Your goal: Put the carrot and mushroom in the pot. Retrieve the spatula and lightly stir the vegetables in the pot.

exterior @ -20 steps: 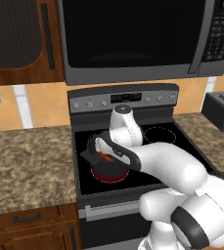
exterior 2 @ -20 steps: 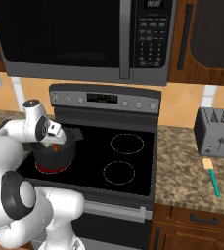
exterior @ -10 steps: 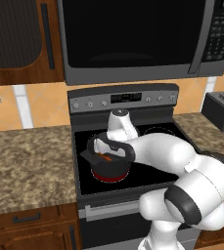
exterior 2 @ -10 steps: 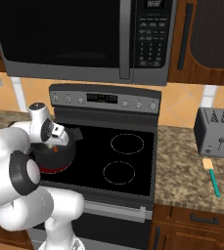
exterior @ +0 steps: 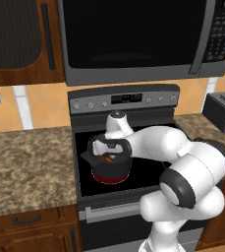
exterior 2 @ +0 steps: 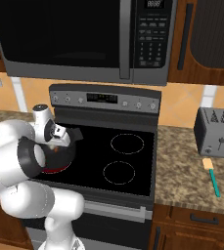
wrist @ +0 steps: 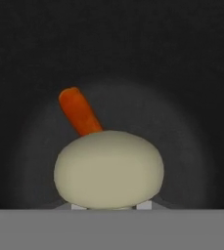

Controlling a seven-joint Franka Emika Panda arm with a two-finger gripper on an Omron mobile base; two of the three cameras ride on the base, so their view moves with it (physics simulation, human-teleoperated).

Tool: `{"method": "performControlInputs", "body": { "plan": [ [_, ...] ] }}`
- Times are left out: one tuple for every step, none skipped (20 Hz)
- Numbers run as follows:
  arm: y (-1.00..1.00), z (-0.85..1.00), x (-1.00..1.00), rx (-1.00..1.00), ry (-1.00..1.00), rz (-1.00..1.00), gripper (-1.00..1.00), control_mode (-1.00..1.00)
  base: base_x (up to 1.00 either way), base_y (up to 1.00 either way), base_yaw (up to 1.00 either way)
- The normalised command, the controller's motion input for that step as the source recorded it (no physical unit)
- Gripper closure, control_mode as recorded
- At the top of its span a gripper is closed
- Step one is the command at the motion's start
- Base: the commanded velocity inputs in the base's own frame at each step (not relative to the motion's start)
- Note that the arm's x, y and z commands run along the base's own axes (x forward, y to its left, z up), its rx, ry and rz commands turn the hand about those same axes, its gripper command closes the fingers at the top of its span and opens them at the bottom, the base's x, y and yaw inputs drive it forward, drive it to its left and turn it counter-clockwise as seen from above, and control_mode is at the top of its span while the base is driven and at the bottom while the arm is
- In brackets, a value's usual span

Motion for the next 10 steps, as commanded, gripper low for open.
{"method": "performControlInputs", "body": {
  "plan": [
    [0.0, -0.15, 0.14, 0.0, 0.0, 0.0, 1.0, -1.0, 0.0, 0.0, 0.0],
    [0.0, -0.16, 0.14, 0.0, 0.0, 0.0, 1.0, -1.0, 0.0, 0.0, 0.0],
    [0.01, -0.19, 0.14, 0.0, 0.0, 0.0, 1.0, -1.0, 0.0, 0.0, 0.0],
    [0.0, -0.19, 0.14, 0.0, 0.0, 0.0, 1.0, -1.0, 0.0, 0.0, 0.0],
    [0.0, -0.22, 0.14, 0.0, 0.0, 0.0, 1.0, -1.0, 0.0, 0.0, 0.0],
    [0.04, -0.22, 0.09, 0.0, 0.0, 0.0, 1.0, -1.0, 0.0, 0.0, 0.0],
    [0.11, -0.26, 0.07, 0.0, 0.02, 0.0, 1.0, -1.0, 0.0, 0.0, 0.0],
    [0.14, -0.26, 0.04, 0.0, 0.0, 0.0, -1.0, -1.0, 0.0, 0.0, 0.0],
    [0.11, -0.24, 0.04, 0.0, 0.0, 0.0, -1.0, -1.0, 0.0, 0.0, 0.0],
    [0.04, -0.21, 0.06, 0.0, 0.0, 0.0, -1.0, -1.0, 0.0, 0.0, 0.0]
  ]
}}
